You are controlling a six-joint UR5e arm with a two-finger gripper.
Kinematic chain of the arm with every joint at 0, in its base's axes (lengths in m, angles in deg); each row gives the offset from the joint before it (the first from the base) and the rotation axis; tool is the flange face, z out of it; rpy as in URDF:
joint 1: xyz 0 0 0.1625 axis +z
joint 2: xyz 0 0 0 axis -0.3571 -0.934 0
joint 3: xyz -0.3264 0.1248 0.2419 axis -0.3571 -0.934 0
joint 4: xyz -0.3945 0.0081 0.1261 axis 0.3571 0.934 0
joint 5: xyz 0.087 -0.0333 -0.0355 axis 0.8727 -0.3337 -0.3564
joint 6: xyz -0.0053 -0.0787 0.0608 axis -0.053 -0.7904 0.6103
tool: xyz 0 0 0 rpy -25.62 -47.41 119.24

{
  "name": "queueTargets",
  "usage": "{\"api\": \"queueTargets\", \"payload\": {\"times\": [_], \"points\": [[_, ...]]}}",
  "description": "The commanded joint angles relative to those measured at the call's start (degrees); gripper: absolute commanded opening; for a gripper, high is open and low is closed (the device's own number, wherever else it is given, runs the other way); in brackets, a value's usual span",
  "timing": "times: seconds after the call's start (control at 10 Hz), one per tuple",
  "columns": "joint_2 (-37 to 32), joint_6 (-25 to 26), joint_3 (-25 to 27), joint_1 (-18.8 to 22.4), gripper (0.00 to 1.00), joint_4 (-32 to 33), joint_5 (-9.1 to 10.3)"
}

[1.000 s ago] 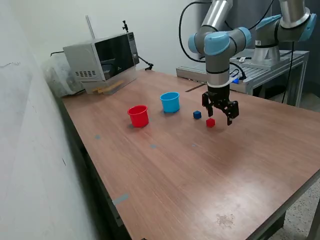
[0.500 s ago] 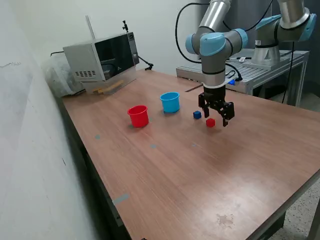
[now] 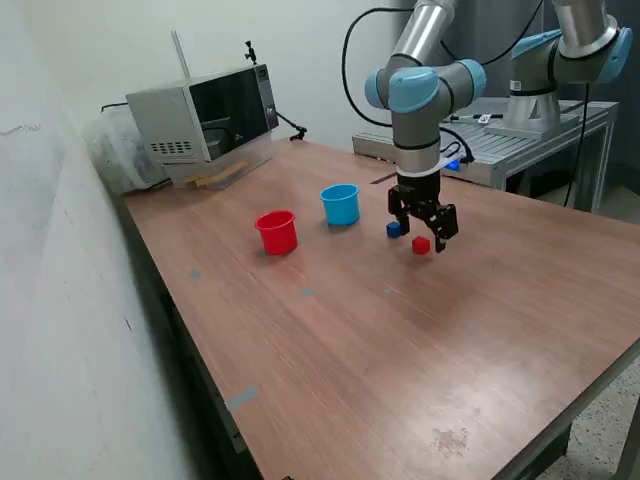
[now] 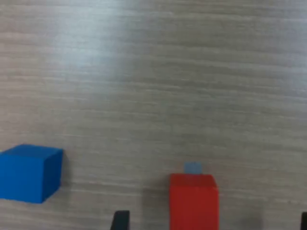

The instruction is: Place red objects in the red bin, and blue objects in the blue bin.

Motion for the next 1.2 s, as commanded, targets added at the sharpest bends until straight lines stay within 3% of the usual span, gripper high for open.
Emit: {"api": "queueTargets", "payload": {"times": [0.0,0.3,0.4,1.1], "points": [[0.0,-0.1,0.3,-0.8,1.00,-0.1,-0.11],[0.0,-0.1,0.4,-0.8,1.00,-0.1,-0.11],[0.0,-0.1,0.4,-0.7,0.00,-0.1,-0.11],[0.0,-2.7,0.7,-0.2,0.00,-0.1,-0.11]]}}
